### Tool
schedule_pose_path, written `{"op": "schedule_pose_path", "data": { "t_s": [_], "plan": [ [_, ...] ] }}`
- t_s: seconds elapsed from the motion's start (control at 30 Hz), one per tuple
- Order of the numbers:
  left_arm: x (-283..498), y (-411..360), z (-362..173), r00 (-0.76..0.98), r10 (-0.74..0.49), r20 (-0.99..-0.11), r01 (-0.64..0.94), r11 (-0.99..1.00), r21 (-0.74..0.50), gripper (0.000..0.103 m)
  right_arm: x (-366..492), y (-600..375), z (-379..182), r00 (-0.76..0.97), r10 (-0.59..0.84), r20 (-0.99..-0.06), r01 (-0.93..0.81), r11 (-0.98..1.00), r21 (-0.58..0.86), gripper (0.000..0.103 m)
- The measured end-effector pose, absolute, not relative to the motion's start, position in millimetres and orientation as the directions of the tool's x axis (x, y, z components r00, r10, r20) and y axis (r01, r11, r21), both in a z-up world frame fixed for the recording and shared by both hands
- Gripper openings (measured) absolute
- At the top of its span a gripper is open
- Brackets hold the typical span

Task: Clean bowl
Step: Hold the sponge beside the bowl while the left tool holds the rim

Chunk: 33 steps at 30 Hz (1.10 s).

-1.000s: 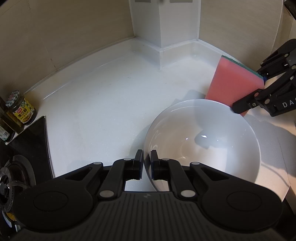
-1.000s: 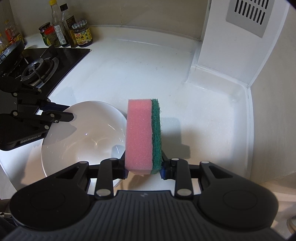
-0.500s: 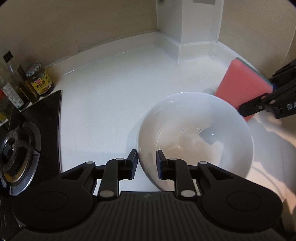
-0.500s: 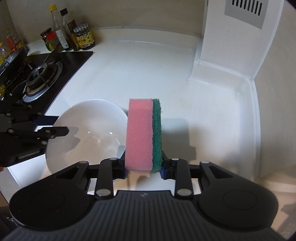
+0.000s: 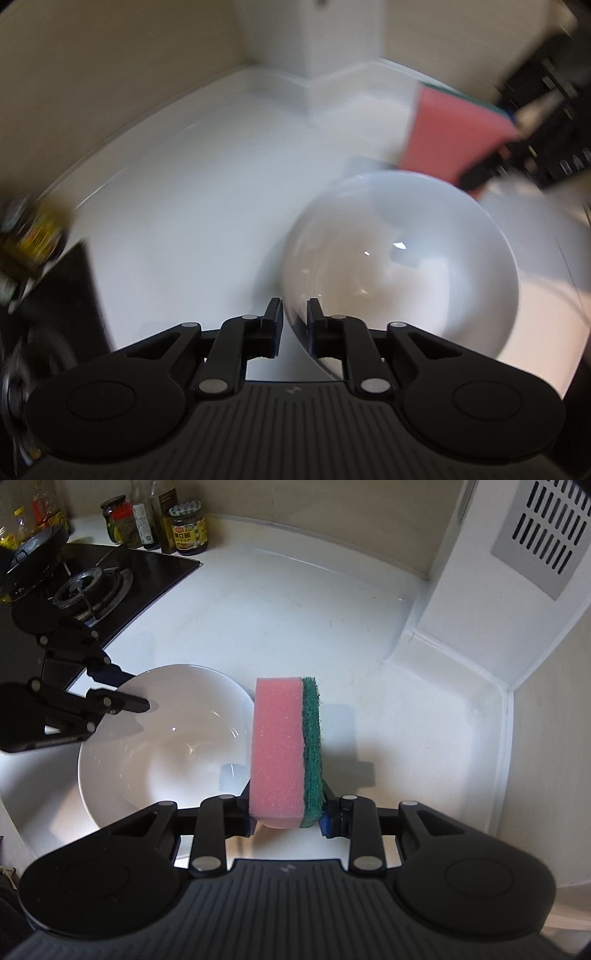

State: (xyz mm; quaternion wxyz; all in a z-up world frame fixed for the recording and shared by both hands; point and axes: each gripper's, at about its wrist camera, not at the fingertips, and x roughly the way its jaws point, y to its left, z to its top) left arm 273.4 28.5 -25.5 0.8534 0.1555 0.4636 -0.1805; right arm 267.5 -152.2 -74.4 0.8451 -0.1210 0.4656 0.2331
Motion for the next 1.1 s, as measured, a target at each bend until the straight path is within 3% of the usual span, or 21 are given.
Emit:
{"op": "schedule_pose_path", "data": {
  "t_s": [0.3, 0.47, 0.6, 0.9, 1.1],
  "plan": [
    [238, 23, -25, 0.513, -0.082, -0.854, 0.237, 0.970, 0.050, 0.020, 256, -163, -75, 0.467, 0.314, -0.827, -0.466, 0.882, 0.072, 0.027],
    [252, 16, -28, 0.487, -0.064, -0.871, 0.458, 0.868, 0.192, 0.021, 257, -160, -75, 0.445, 0.307, -0.841, -0.497, 0.866, 0.054, 0.027],
    [268, 23, -30, 0.483, -0.099, -0.870, 0.520, 0.832, 0.194, 0.020, 266, -153, -75, 0.437, 0.298, -0.849, -0.521, 0.853, 0.031, 0.027],
    [231, 33, -16, 0.521, -0.086, -0.849, 0.267, 0.961, 0.067, 0.022, 273, -149, -74, 0.448, 0.299, -0.842, -0.519, 0.854, 0.027, 0.027],
    [223, 25, -21, 0.520, -0.059, -0.852, 0.217, 0.974, 0.064, 0.029, 272, -149, -75, 0.454, 0.312, -0.835, -0.515, 0.856, 0.040, 0.027]
  ]
}}
